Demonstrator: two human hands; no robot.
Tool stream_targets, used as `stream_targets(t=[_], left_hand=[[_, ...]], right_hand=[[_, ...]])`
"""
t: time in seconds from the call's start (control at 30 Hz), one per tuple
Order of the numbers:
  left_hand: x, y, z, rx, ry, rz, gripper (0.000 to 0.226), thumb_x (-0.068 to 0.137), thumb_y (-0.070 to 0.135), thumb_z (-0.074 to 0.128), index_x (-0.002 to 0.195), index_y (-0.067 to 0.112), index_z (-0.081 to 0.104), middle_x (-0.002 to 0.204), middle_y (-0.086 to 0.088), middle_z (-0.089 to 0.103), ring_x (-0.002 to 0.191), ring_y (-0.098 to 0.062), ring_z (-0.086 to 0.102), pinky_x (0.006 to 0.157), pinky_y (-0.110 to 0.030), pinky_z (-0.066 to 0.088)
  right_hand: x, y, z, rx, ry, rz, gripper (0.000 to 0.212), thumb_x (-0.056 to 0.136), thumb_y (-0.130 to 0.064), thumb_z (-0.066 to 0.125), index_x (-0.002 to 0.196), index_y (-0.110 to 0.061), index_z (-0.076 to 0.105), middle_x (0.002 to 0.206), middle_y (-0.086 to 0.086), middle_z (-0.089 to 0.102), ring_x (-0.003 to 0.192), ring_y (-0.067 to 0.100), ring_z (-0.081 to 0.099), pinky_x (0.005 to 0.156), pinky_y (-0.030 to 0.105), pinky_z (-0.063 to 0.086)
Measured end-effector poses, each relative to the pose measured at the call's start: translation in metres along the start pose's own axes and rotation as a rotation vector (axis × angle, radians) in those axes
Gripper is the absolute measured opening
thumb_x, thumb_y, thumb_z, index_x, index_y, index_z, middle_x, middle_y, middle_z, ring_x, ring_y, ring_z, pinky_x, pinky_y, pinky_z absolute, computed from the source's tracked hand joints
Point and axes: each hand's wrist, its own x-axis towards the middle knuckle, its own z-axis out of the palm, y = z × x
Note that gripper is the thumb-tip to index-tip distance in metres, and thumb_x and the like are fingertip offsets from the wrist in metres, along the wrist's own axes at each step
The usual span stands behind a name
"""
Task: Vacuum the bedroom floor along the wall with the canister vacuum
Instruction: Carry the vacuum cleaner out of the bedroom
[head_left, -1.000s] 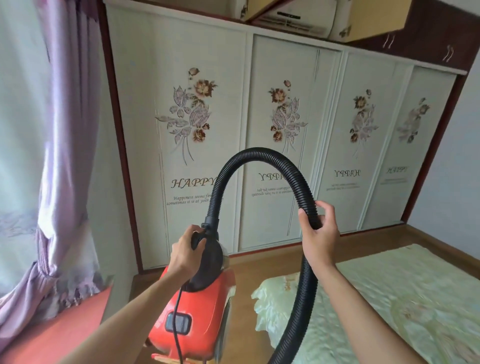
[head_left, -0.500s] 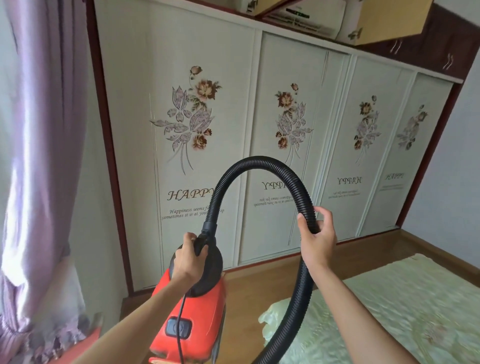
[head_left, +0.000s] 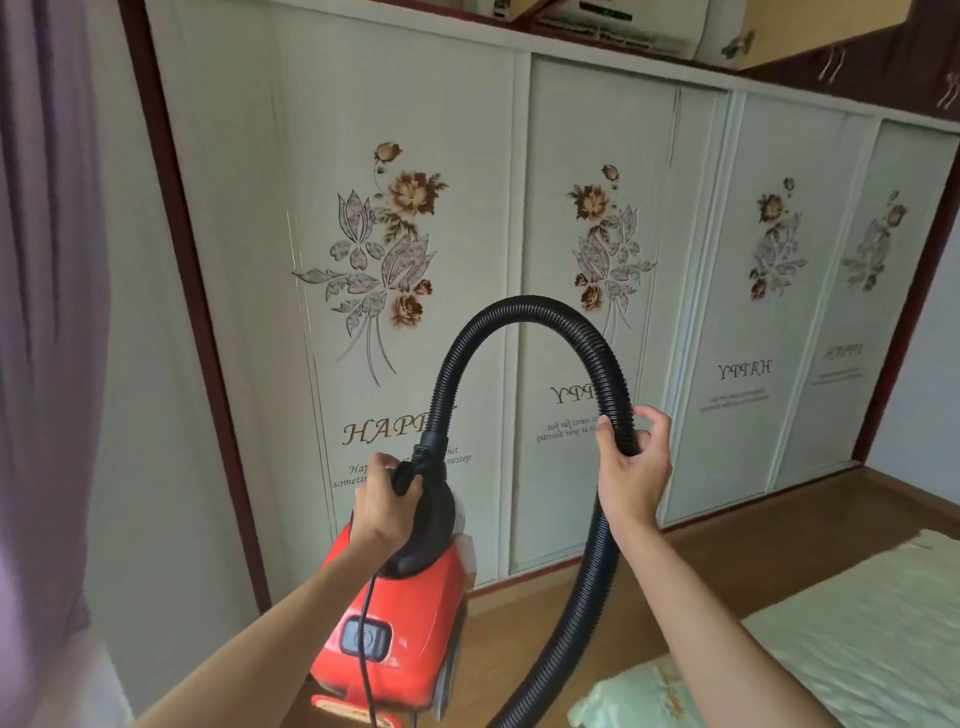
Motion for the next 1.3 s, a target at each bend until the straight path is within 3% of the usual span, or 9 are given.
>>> stream_targets(t=[0.17, 0.3, 0.5, 0.67, 0.8, 0.9, 1.1, 1.3], left_hand=[[0.086, 0.003, 0.043, 0.038, -0.03, 0.001, 0.025, 0.094, 0.024, 0.061, 0.11, 0.017, 0.042, 0.105, -0.012, 0.059, 0.095, -0.032, 0.056, 0.083, -0.041, 0.049], [0.148, 0.011, 0.081, 0.027, -0.034, 0.02, 0.03, 0.094, 0.022, 0.061, 0.117, 0.012, 0.044, 0.106, -0.01, 0.058, 0.09, -0.029, 0.052, 0.077, -0.033, 0.041], [0.223, 0.028, 0.13, 0.008, -0.05, 0.043, 0.03, 0.095, 0.023, 0.059, 0.119, 0.009, 0.045, 0.102, -0.005, 0.054, 0.088, -0.026, 0.05, 0.074, -0.033, 0.039], [0.28, 0.033, 0.177, -0.012, -0.096, 0.072, 0.029, 0.096, 0.025, 0.058, 0.117, 0.009, 0.045, 0.098, -0.007, 0.054, 0.086, -0.026, 0.051, 0.075, -0.035, 0.042], [0.331, 0.034, 0.218, -0.056, -0.165, 0.114, 0.026, 0.098, 0.024, 0.057, 0.114, 0.009, 0.044, 0.091, -0.002, 0.053, 0.082, -0.025, 0.054, 0.071, -0.033, 0.043], [0.371, 0.034, 0.251, -0.09, -0.233, 0.149, 0.022, 0.098, 0.023, 0.057, 0.109, 0.011, 0.042, 0.082, 0.003, 0.051, 0.08, -0.024, 0.056, 0.069, -0.034, 0.046], [0.439, 0.05, 0.319, -0.116, -0.326, 0.259, 0.024, 0.097, 0.024, 0.058, 0.107, 0.01, 0.042, 0.089, -0.005, 0.059, 0.08, -0.026, 0.058, 0.075, -0.039, 0.051], [0.478, 0.077, 0.386, -0.17, -0.428, 0.319, 0.023, 0.096, 0.024, 0.058, 0.103, 0.011, 0.041, 0.087, -0.01, 0.063, 0.077, -0.029, 0.062, 0.065, -0.035, 0.045]], right_hand=[[0.064, 0.052, 0.042, 0.027, 0.021, 0.036, 0.026, 0.093, -0.027, 0.07, 0.111, -0.028, 0.05, 0.081, 0.006, 0.071, 0.069, 0.022, 0.067, 0.058, 0.031, 0.054], [0.119, 0.088, 0.071, 0.041, 0.052, 0.078, 0.027, 0.093, -0.024, 0.07, 0.112, -0.025, 0.051, 0.08, 0.006, 0.072, 0.069, 0.02, 0.067, 0.062, 0.034, 0.055], [0.185, 0.123, 0.107, 0.029, 0.071, 0.071, 0.027, 0.092, -0.025, 0.07, 0.111, -0.026, 0.051, 0.076, 0.006, 0.07, 0.066, 0.018, 0.064, 0.063, 0.035, 0.054], [0.231, 0.149, 0.128, -0.009, 0.108, 0.044, 0.027, 0.093, -0.023, 0.069, 0.114, -0.023, 0.05, 0.075, 0.002, 0.067, 0.066, 0.012, 0.063, 0.059, 0.02, 0.05], [0.269, 0.178, 0.145, -0.065, 0.168, 0.019, 0.027, 0.094, -0.022, 0.068, 0.114, -0.021, 0.051, 0.07, -0.002, 0.061, 0.064, 0.011, 0.058, 0.06, 0.017, 0.047], [0.293, 0.203, 0.159, -0.147, 0.243, 0.014, 0.026, 0.094, -0.026, 0.067, 0.114, -0.022, 0.052, 0.068, -0.003, 0.056, 0.06, 0.012, 0.052, 0.06, 0.025, 0.044], [0.339, 0.233, 0.173, -0.257, 0.389, 0.01, 0.027, 0.094, -0.03, 0.068, 0.114, -0.027, 0.05, 0.078, 0.001, 0.06, 0.069, 0.016, 0.058, 0.066, 0.032, 0.051], [0.378, 0.25, 0.15, -0.35, 0.506, 0.0, 0.029, 0.094, -0.029, 0.068, 0.118, -0.023, 0.051, 0.082, 0.001, 0.062, 0.071, 0.018, 0.059, 0.064, 0.027, 0.049]])
